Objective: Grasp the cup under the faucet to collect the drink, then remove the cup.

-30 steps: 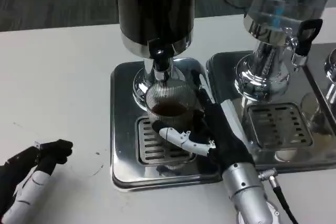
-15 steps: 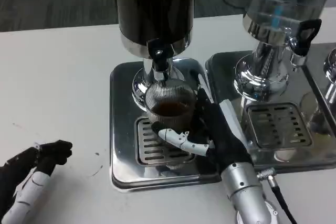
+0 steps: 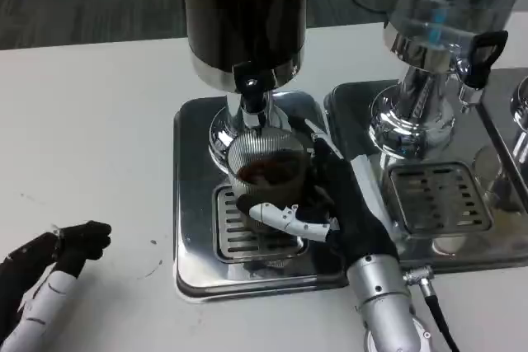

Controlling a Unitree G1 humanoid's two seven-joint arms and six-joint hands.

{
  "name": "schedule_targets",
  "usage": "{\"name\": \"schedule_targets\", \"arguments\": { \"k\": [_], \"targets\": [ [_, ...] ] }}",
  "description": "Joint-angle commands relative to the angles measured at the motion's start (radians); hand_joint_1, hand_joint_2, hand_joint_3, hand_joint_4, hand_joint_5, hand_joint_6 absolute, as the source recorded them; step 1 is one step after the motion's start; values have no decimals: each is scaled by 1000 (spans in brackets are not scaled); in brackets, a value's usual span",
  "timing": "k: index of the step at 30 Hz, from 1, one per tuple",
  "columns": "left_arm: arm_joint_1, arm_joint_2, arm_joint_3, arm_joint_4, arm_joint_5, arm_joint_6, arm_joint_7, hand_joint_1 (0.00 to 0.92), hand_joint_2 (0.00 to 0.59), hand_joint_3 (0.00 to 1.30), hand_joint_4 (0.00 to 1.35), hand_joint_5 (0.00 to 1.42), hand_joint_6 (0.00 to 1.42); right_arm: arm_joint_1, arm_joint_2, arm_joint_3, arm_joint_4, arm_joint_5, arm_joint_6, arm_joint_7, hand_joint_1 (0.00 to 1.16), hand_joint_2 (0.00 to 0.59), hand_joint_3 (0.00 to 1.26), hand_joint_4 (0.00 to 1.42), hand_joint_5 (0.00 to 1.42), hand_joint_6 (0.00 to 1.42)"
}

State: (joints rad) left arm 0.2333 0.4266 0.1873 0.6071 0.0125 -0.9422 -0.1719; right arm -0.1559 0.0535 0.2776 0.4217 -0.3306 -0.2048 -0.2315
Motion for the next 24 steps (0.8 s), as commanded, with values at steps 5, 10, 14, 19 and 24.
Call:
{"name": "schedule_targets", "arguments": {
  "k": [5, 10, 14, 19, 24],
  "targets": [
    [11, 1, 7, -17, 19, -7, 17, 0, 162, 463, 435, 437, 347, 43, 12, 6, 39, -14, 30, -30, 939, 173, 307, 558, 707, 1092],
    [10, 3, 6, -16, 20, -7, 19, 0, 161, 463, 435, 433, 346, 41, 11, 9, 42, -20, 27, -41, 946, 164, 387, 593, 754, 1144],
    [7, 4, 4, -16, 21, -7, 17, 0, 161, 463, 435, 432, 345, 41, 11, 9, 45, -19, 24, -50, 953, 165, 438, 610, 771, 1159],
    [6, 1, 3, -17, 20, -6, 18, 0, 161, 463, 435, 432, 345, 42, 10, 6, 42, -14, 21, -53, 948, 165, 463, 610, 771, 1171],
    [7, -1, 2, -16, 18, -8, 16, 0, 161, 463, 435, 432, 345, 46, 4, 11, 29, -29, 11, -69, 946, 169, 468, 610, 771, 1172]
  ]
}}
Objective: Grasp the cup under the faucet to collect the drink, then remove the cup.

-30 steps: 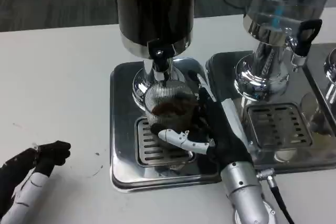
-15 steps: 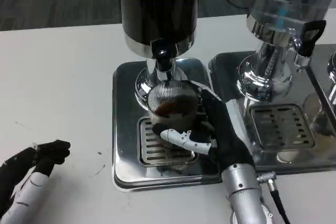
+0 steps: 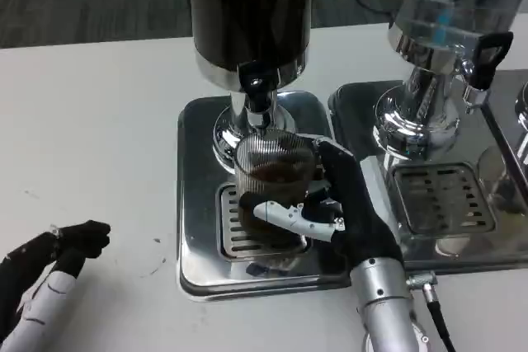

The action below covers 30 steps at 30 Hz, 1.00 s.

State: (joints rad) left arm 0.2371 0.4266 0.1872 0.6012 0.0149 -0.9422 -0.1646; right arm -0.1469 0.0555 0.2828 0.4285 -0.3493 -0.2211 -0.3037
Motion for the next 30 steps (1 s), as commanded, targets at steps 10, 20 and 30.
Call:
{"name": "schedule_targets", "arguments": {
  "k": [10, 20, 30],
  "targets": [
    [-6, -2, -4, -3, 14, -9, 3, 0, 160, 463, 435, 431, 340, 59, -8, 17, -48, -71, 10, -42, 943, 172, 474, 610, 771, 1176],
    [-6, 0, -10, 1, 9, -10, -5, 0, 160, 463, 433, 431, 337, 94, 1, 2, -102, -75, 12, -57, 941, 173, 475, 605, 771, 1161],
    [-14, 5, -20, 14, 4, -8, -19, 0, 159, 461, 427, 431, 337, 163, -11, -3, -233, -124, 24, -77, 942, 173, 475, 602, 771, 1160]
  ]
}}
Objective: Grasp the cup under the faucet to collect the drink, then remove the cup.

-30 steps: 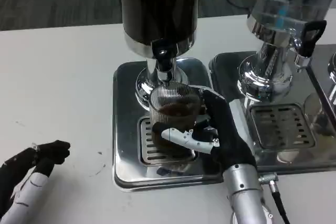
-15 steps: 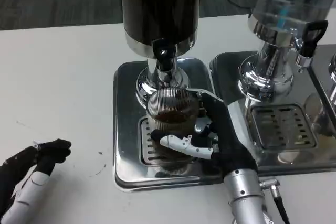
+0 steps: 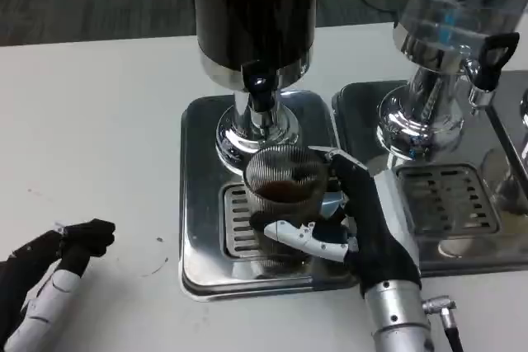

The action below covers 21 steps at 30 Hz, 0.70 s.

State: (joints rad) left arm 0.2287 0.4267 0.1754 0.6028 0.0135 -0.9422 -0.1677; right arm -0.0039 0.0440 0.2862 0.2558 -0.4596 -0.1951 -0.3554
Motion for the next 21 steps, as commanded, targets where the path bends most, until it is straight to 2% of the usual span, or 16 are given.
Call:
{"name": "schedule_targets", "arguments": {
  "k": [1, 16, 21],
  "targets": [
    [-7, 5, -9, 14, 5, -8, -18, 0, 159, 459, 426, 431, 337, 27, 0, -9, -68, -17, 1, -26, 942, 173, 475, 602, 771, 1160],
    [-11, 3, -32, 15, 8, -3, -36, 0, 159, 443, 416, 425, 336, 129, -9, -19, -207, -60, 1, -46, 941, 173, 480, 609, 771, 1176],
    [-8, 7, -38, 3, 37, -5, -21, 0, 166, 361, 305, 389, 316, 170, -23, -27, -262, -56, -6, -36, 941, 173, 487, 610, 785, 1177]
  ]
}}
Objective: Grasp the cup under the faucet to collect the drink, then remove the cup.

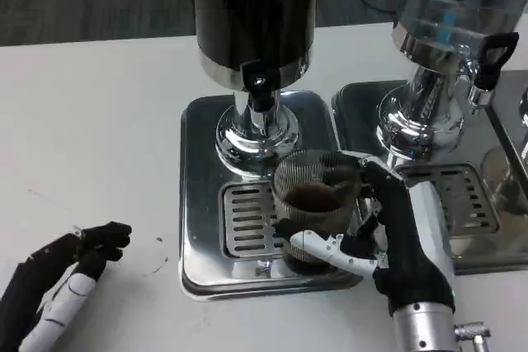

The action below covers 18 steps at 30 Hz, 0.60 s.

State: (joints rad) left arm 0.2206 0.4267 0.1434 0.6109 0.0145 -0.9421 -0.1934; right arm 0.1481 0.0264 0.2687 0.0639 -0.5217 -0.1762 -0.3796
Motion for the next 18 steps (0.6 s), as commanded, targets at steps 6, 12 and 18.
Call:
{"name": "schedule_targets", "arguments": {
  "k": [6, 12, 18],
  "targets": [
    [16, 31, 4, -61, 173, -3, 72, 0, 161, 146, 7, 197, 175, 83, -28, -6, -144, 6, -46, 2, 944, 174, 489, 610, 788, 1177],
    [49, 74, 4, -157, 334, 42, 142, 0, 143, 1, 0, 6, 4, 139, -39, 6, -190, 5, -64, 3, 950, 176, 496, 618, 798, 1177],
    [108, 125, 11, -282, 527, 120, 237, 0, 113, 0, 0, 0, 0, 167, -46, 9, -212, 9, -82, 0, 953, 176, 497, 621, 799, 1188]
  ]
}}
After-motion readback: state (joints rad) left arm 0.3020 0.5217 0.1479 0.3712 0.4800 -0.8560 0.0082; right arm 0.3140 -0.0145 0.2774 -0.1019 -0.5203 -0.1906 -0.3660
